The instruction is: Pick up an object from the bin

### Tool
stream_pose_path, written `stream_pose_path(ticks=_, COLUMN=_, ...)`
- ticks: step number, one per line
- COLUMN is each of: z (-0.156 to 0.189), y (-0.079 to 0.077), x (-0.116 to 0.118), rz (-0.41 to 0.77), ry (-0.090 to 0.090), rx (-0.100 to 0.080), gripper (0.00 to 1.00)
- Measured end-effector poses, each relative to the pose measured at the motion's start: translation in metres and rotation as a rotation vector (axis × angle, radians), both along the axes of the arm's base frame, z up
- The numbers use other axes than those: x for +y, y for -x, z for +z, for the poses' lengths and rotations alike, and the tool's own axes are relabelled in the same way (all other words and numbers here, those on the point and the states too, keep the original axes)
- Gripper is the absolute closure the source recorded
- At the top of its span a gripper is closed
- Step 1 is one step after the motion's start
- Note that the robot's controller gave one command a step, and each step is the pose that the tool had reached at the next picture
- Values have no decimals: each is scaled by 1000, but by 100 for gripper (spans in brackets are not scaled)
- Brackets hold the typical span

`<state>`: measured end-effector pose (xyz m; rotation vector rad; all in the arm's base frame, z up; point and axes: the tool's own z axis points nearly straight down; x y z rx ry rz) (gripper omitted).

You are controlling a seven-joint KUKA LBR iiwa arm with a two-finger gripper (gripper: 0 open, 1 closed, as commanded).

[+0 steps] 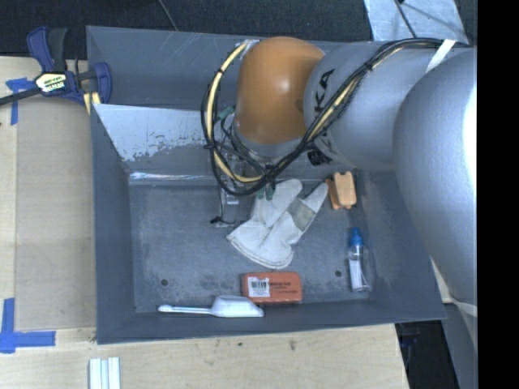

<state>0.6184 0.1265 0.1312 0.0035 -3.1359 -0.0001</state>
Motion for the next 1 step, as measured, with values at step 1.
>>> stream_pose_path(ticks=1, z=5, y=-2, x=0, rz=-2, ry=-1, rx=-8, gripper=0)
